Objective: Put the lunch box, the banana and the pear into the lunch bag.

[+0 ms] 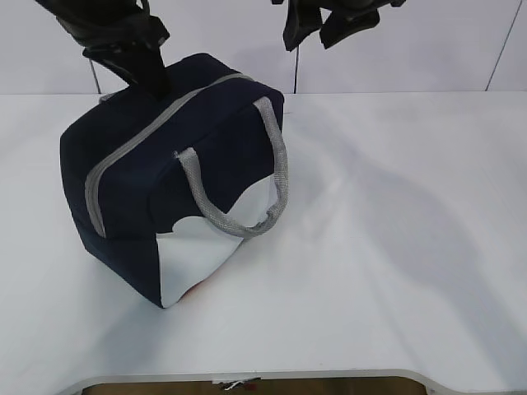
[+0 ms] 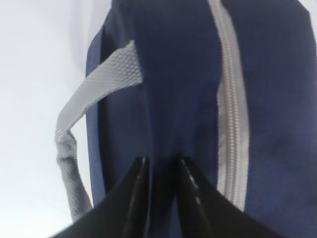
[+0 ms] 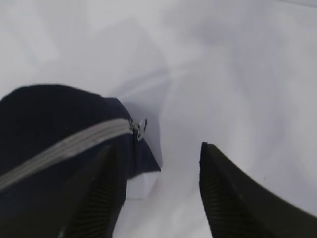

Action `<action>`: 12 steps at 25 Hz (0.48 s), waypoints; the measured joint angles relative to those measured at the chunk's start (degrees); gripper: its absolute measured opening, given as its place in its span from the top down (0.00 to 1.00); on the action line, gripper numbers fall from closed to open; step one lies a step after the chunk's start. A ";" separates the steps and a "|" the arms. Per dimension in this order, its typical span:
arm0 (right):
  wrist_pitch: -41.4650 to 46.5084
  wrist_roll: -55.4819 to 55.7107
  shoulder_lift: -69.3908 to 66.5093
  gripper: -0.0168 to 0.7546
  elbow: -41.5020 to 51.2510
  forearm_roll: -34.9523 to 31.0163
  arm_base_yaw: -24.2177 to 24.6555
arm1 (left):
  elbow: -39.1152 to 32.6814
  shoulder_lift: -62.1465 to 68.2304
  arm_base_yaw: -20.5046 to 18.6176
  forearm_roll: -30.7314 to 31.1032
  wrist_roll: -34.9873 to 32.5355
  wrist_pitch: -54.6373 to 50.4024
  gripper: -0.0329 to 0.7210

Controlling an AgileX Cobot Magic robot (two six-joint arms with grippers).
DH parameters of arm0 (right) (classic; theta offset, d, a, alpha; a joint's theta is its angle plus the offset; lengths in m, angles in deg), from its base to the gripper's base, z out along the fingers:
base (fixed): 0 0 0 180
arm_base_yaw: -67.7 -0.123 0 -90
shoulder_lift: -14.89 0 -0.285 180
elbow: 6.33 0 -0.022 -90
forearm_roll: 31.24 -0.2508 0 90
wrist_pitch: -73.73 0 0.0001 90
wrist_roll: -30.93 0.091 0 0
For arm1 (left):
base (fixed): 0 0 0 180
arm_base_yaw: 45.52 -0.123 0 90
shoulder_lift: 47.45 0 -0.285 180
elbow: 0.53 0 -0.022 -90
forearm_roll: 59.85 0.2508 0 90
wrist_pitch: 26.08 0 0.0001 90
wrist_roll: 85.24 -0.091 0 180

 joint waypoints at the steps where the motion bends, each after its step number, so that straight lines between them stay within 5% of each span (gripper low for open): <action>1: 2.94 -0.87 0.00 0.41 -1.05 0.00 0.00 | 0.00 0.00 0.00 0.37 1.27 -0.01 0.71; 6: 11.25 -3.22 0.25 0.41 -4.71 0.00 0.00 | 0.19 0.00 0.00 3.32 8.90 -0.01 0.51; 12: 12.00 -4.09 1.47 0.41 -5.16 -0.36 0.00 | 0.19 0.00 0.00 3.83 13.62 -0.01 0.45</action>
